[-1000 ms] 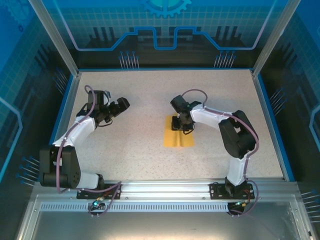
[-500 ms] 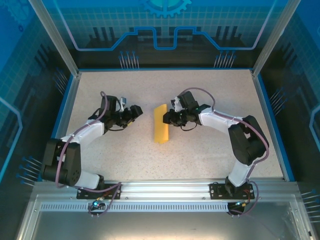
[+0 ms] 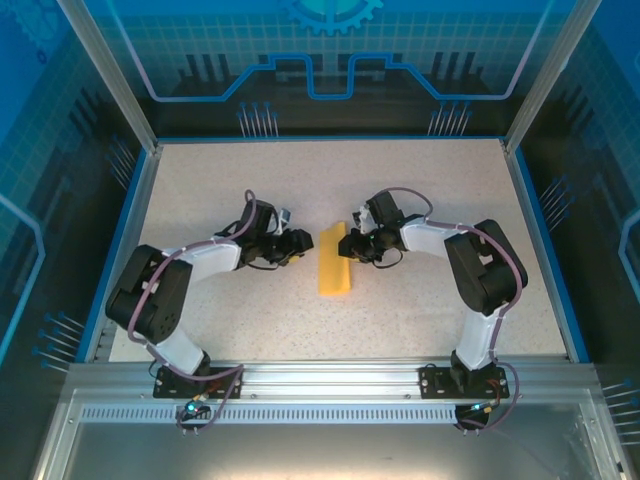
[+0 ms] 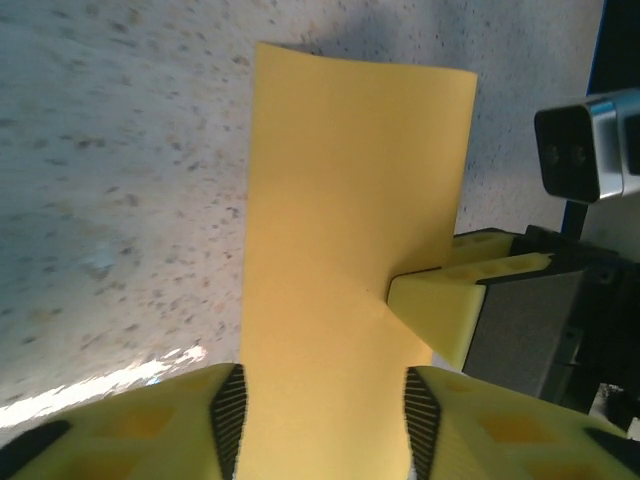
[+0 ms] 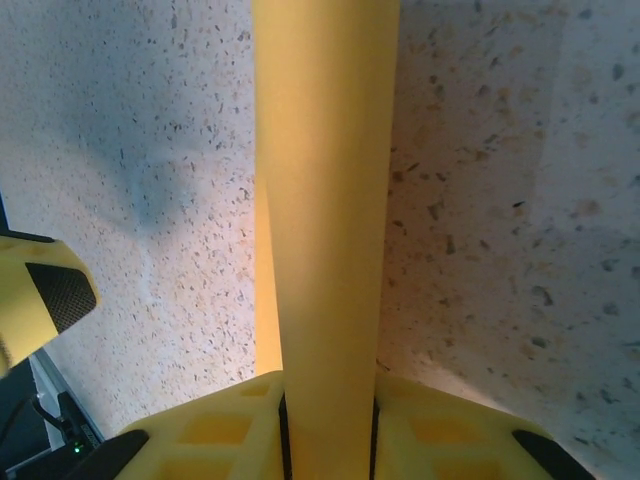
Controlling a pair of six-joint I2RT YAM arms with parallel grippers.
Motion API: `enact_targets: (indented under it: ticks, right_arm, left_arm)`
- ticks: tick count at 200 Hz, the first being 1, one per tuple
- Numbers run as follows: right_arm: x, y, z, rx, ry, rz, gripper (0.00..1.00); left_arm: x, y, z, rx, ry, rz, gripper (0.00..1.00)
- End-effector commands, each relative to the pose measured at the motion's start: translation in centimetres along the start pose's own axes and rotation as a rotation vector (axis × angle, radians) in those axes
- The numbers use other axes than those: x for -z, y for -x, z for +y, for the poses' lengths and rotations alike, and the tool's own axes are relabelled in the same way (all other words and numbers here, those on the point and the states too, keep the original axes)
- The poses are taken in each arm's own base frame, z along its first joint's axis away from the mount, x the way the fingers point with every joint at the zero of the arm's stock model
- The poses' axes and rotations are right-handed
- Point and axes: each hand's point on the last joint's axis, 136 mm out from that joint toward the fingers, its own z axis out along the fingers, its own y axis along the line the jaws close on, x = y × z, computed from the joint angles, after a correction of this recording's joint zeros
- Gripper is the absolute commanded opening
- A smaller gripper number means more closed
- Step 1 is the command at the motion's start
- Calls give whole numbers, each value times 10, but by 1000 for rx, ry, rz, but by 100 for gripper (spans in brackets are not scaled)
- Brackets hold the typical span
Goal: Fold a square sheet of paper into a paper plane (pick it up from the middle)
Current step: Fold the square sheet of paper in half at the center of the table, then hold the square sheet of paper at the center of the table.
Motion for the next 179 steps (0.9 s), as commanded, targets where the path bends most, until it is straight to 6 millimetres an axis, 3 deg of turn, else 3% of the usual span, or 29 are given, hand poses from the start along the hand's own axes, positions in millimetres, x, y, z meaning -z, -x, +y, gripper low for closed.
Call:
enact_targets:
  ticks: [1, 34, 67, 134, 179]
  right_arm:
    - [-4, -8, -12, -2, -12, 39, 26]
    - [-6, -9, -17, -12, -26, 50, 26]
    - [-7, -9, -19, -16, -31, 52, 26]
    - [-5, -9, -17, -23, -46, 59, 28]
    - [3, -11, -11, -17, -78, 59, 35]
  left_arm:
    - [-15, 4, -21, -46, -43, 9, 43]
    - [-36, -5, -27, -63, -41, 55, 29]
    - [-52, -12, -13, -50, 19, 89, 15]
    - [-65, -26, 13, -76, 169, 132, 10]
    - [-70, -32, 32, -100, 293, 157, 7]
